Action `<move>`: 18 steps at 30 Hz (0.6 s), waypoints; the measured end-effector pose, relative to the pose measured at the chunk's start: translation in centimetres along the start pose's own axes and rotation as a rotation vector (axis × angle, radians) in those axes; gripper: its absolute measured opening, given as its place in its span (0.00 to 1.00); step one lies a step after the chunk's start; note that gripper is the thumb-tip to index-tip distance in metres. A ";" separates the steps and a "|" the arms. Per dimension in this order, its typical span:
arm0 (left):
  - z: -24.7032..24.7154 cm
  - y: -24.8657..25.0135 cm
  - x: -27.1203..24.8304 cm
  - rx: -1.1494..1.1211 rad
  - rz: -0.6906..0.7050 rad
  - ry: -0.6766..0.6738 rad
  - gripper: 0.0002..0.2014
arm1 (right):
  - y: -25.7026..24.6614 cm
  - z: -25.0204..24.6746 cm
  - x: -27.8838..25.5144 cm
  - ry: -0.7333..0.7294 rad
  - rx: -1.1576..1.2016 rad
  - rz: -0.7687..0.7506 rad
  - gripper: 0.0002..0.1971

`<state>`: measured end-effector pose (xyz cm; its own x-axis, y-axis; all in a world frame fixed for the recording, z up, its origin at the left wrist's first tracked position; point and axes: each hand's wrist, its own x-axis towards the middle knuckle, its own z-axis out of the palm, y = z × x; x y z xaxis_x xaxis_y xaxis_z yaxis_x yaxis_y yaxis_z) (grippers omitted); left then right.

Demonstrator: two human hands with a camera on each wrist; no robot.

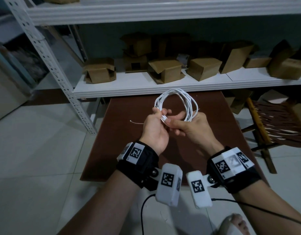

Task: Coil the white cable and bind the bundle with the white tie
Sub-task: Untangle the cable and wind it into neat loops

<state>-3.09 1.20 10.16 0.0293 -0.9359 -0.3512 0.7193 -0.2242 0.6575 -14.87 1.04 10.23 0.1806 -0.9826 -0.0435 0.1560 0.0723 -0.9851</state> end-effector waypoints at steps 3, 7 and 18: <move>-0.4 0.4 0.6 0.014 -0.001 -0.003 0.21 | -0.3 -0.7 0.4 -0.008 0.037 0.037 0.09; -0.3 2.1 0.0 0.045 -0.049 -0.066 0.17 | -1.1 -1.6 0.7 -0.043 0.028 0.083 0.03; -2.4 5.0 -0.1 1.209 0.759 -0.185 0.19 | -1.3 -3.3 1.2 -0.058 -0.090 0.107 0.03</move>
<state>2.13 0.81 11.88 -0.0254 -0.9318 0.3620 -0.4508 0.3339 0.8278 -18.02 -0.80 10.86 0.2473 -0.9585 -0.1418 0.0456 0.1577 -0.9864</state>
